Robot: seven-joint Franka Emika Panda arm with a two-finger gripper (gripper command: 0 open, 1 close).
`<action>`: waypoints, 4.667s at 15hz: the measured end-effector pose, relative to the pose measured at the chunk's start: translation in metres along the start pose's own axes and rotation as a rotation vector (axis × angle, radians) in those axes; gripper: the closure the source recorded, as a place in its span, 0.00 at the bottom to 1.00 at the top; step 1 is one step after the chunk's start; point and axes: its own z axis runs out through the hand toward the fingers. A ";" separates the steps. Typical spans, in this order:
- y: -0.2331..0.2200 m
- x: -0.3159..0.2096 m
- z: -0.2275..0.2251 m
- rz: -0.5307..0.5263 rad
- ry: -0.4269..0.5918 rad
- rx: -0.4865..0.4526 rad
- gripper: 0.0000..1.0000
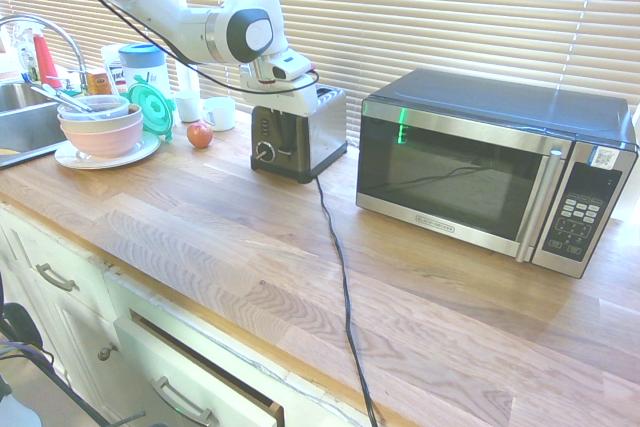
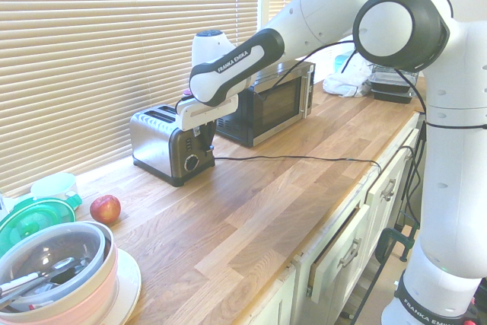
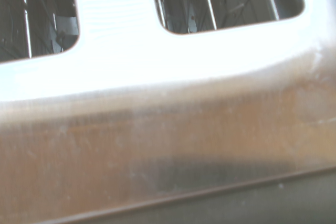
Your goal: Press the toaster
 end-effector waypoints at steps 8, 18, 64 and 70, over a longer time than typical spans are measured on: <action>-0.002 -0.002 0.005 -0.004 -0.003 -0.001 1.00; -0.005 -0.004 0.020 0.001 -0.028 -0.002 1.00; 0.141 -0.132 -0.064 -0.030 0.025 -0.077 0.00; 0.141 -0.132 -0.056 -0.031 0.014 -0.087 0.00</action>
